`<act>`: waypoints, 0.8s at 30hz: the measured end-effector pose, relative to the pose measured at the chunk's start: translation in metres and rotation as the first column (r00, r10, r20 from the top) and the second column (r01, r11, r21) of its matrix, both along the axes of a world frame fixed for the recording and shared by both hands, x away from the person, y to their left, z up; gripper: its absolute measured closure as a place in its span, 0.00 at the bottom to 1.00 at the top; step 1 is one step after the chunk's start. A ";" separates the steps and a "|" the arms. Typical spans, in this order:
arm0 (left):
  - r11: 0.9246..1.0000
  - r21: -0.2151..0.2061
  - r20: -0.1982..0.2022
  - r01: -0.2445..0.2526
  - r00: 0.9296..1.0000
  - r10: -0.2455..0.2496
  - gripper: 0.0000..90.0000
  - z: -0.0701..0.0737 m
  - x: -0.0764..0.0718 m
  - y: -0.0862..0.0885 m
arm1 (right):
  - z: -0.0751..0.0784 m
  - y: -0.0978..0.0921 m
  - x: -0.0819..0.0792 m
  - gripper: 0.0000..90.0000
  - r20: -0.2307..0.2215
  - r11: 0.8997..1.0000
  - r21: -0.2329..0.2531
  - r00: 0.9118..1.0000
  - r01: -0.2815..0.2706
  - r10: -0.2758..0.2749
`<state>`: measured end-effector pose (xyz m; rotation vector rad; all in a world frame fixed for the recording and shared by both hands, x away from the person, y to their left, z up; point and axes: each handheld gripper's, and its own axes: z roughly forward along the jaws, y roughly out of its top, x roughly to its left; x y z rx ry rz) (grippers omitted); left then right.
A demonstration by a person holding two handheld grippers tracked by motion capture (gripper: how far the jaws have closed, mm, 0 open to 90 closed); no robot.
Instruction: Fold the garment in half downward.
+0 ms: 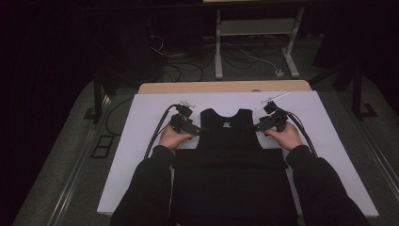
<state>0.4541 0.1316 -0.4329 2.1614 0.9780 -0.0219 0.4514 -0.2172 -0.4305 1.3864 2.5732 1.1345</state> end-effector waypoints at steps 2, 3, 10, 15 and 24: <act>1.000 0.008 -0.001 0.004 1.000 -0.004 0.00 -0.002 0.000 -0.001 | -0.002 0.001 0.001 0.10 0.001 1.000 -0.001 1.000 -0.002 0.002; 1.000 0.006 -0.002 0.006 1.000 -0.006 0.00 -0.002 0.000 -0.002 | -0.003 0.001 0.001 0.11 -0.001 1.000 0.002 1.000 -0.002 0.002; 1.000 0.001 -0.003 -0.017 1.000 0.017 0.16 -0.005 0.000 -0.007 | -0.007 0.005 0.002 0.19 -0.011 1.000 -0.005 1.000 0.001 -0.001; 0.999 0.040 0.013 -0.025 1.000 0.024 0.28 -0.006 -0.001 -0.010 | -0.010 0.006 0.002 0.28 -0.007 1.000 -0.013 1.000 -0.005 0.005; 0.991 0.091 0.031 -0.095 0.995 0.092 0.48 -0.006 -0.001 -0.016 | -0.013 0.010 0.002 0.40 0.007 0.999 -0.035 1.000 0.022 -0.021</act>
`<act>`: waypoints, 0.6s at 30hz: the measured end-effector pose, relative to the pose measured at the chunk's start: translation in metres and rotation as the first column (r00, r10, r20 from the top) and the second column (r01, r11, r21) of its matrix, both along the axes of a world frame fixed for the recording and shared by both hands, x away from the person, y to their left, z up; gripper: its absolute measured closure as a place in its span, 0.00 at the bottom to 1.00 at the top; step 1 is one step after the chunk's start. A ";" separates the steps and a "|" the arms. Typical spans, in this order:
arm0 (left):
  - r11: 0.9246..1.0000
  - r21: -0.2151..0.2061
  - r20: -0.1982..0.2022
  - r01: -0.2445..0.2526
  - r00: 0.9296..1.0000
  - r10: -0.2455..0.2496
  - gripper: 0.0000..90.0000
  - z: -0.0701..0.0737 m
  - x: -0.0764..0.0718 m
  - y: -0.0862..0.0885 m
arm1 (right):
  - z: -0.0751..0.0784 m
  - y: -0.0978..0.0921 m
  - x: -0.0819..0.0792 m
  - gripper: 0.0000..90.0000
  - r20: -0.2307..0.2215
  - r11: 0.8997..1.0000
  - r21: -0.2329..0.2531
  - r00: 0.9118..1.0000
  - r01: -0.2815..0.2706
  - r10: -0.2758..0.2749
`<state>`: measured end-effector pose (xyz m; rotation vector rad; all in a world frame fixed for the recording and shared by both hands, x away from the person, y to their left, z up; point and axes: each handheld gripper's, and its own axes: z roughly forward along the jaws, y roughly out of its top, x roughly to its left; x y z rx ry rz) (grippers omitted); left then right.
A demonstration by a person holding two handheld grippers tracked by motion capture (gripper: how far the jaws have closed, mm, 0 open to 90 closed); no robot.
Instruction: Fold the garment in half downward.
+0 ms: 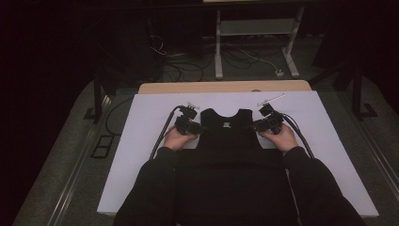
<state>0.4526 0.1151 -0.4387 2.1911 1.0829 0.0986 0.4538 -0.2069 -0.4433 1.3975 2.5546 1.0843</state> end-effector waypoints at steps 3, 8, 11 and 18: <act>1.000 -0.007 -0.003 0.001 1.000 -0.001 0.49 0.000 0.000 0.001 | 0.000 0.001 -0.001 0.45 0.006 1.000 -0.006 1.000 0.011 -0.011; 1.000 -0.023 -0.008 0.007 1.000 -0.007 0.53 -0.001 0.000 -0.001 | 0.000 0.003 -0.002 0.53 0.016 1.000 -0.018 1.000 0.003 -0.003; 0.999 -0.031 -0.010 0.011 1.000 -0.011 0.57 -0.001 -0.001 -0.003 | 0.000 0.005 -0.003 0.56 0.025 1.000 -0.025 1.000 -0.001 0.002; 0.999 -0.042 -0.037 0.010 0.999 -0.012 0.66 -0.001 -0.002 -0.008 | 0.000 0.009 -0.004 0.64 0.027 1.000 -0.025 1.000 -0.001 0.001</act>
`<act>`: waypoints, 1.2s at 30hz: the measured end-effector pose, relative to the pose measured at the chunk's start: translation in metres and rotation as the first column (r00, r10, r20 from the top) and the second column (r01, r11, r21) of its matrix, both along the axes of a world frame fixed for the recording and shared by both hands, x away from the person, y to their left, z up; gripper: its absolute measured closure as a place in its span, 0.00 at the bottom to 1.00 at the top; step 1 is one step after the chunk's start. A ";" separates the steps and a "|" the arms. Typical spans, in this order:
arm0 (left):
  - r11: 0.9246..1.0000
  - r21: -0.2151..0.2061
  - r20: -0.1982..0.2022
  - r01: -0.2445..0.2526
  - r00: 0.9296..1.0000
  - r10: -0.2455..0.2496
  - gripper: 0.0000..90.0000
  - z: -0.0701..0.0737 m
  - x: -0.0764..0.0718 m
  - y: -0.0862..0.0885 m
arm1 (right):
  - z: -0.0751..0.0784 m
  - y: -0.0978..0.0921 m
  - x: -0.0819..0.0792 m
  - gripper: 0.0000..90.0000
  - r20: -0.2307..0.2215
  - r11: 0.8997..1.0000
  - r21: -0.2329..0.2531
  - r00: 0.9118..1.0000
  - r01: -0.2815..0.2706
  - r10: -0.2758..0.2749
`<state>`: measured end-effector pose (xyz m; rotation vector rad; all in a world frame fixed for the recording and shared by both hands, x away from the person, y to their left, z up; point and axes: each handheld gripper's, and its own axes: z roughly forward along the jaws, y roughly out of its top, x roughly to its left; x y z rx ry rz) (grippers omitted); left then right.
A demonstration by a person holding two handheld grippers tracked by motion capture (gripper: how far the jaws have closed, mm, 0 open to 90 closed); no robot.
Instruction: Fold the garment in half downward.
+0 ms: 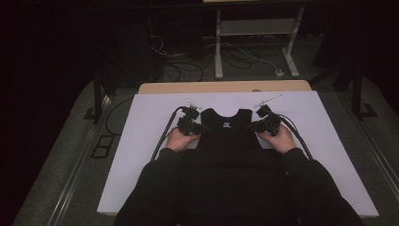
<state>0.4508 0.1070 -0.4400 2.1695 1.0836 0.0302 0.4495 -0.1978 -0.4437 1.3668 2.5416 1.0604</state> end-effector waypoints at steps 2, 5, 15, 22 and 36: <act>1.000 0.006 -0.005 -0.016 1.000 0.016 0.75 0.000 0.001 0.001 | 0.000 0.000 0.000 0.70 -0.001 1.000 -0.001 1.000 -0.003 0.003; 1.000 0.001 -0.020 -0.027 0.999 0.028 0.84 -0.001 0.002 0.002 | 0.000 0.002 -0.001 0.79 0.003 1.000 -0.017 1.000 -0.003 0.003; 0.995 -0.096 -0.027 -0.042 0.999 0.040 0.94 -0.009 -0.004 0.007 | -0.002 0.001 -0.005 0.94 -0.067 0.999 0.050 0.998 -0.012 0.015; 0.997 -0.078 -0.023 -0.006 1.000 0.005 0.95 -0.006 -0.009 0.009 | 0.000 0.001 -0.013 0.95 -0.073 0.997 0.074 0.997 -0.021 0.026; 0.996 -0.068 0.037 0.057 0.998 -0.054 0.95 0.016 -0.027 0.009 | 0.014 -0.012 -0.032 0.95 -0.032 0.989 0.148 0.999 -0.025 0.030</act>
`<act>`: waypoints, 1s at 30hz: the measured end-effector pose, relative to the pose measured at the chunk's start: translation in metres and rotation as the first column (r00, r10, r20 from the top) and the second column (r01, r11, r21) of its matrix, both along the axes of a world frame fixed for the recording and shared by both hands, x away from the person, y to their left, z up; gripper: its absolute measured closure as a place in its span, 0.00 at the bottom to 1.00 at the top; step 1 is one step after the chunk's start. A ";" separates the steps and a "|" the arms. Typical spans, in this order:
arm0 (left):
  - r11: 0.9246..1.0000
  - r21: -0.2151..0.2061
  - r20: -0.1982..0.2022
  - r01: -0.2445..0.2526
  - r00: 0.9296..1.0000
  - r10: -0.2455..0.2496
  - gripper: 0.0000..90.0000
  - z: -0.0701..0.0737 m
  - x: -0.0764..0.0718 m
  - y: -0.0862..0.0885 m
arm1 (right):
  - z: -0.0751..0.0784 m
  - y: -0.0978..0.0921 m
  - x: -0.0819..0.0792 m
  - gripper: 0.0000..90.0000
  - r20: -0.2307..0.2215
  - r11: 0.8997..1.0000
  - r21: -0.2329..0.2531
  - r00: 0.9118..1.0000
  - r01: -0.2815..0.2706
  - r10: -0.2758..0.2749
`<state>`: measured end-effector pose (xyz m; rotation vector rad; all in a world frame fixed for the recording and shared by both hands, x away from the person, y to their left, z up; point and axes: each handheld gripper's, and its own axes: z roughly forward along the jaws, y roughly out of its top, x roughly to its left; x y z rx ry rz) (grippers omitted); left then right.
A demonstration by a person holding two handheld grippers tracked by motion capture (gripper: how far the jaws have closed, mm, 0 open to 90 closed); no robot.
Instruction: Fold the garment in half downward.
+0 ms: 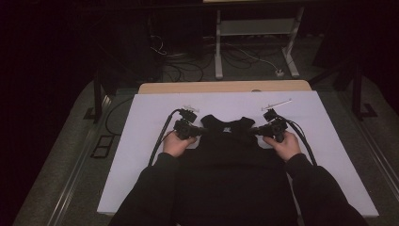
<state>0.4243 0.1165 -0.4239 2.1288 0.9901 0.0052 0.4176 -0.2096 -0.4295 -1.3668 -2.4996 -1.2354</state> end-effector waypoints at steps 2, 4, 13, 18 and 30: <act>1.000 -0.010 0.001 -0.002 1.000 0.002 0.95 0.001 -0.002 0.000 | 0.002 -0.001 -0.002 0.95 0.006 1.000 0.002 1.000 -0.005 0.005; 1.000 -0.017 0.008 -0.004 1.000 0.005 0.95 0.004 -0.005 0.002 | 0.005 -0.001 -0.005 0.95 0.013 1.000 0.004 1.000 -0.006 0.006; 0.996 -0.085 0.037 -0.020 0.999 0.023 0.95 0.021 -0.015 0.011 | 0.020 0.000 -0.017 0.95 0.046 1.000 0.023 0.999 -0.011 0.010; 0.996 -0.091 0.037 -0.017 0.999 0.020 0.95 0.024 -0.018 0.013 | 0.029 -0.003 -0.022 0.95 0.068 0.999 0.032 0.998 -0.014 0.012; 0.992 -0.130 0.040 -0.002 0.999 0.007 0.95 0.032 -0.027 0.014 | 0.039 -0.008 -0.035 0.95 0.094 0.999 0.050 0.996 -0.017 0.012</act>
